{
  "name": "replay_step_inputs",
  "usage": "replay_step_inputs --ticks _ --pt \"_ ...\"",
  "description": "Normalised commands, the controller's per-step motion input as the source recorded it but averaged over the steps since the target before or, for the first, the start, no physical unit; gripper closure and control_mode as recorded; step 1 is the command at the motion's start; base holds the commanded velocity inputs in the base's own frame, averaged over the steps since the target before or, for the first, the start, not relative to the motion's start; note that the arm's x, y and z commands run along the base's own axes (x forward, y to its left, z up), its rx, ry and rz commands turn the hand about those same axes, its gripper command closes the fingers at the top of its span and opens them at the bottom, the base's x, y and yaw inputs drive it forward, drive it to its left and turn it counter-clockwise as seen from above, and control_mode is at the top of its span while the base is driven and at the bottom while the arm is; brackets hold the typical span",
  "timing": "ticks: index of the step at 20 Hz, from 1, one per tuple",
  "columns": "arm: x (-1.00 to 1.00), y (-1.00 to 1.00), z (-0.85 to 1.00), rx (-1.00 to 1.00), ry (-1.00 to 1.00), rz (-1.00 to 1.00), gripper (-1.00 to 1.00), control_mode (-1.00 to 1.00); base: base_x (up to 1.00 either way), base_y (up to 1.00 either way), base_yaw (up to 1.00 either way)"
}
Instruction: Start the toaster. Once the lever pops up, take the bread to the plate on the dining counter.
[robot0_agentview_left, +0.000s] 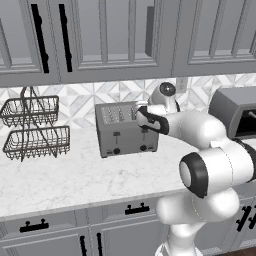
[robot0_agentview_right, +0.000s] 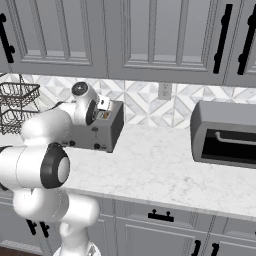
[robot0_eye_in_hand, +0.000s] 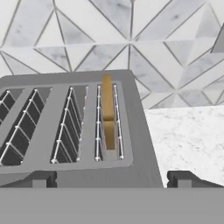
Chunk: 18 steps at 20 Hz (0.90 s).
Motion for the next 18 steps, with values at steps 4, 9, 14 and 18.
replay_step_inputs --ticks 4,9,14,18 --pt "0.36 0.00 -0.20 -0.01 0.00 0.00 -1.00 -1.00 0.00 0.00 0.00" --pt "0.38 0.00 -0.16 0.00 0.00 0.00 -1.00 -1.00 0.00 0.00 0.00" --pt "0.34 0.00 -0.11 0.00 0.00 0.00 -1.00 -1.00 0.00 0.00 0.00" --pt "0.36 0.02 -0.13 0.00 0.02 0.00 -1.00 -1.00 0.00 0.00 0.00"
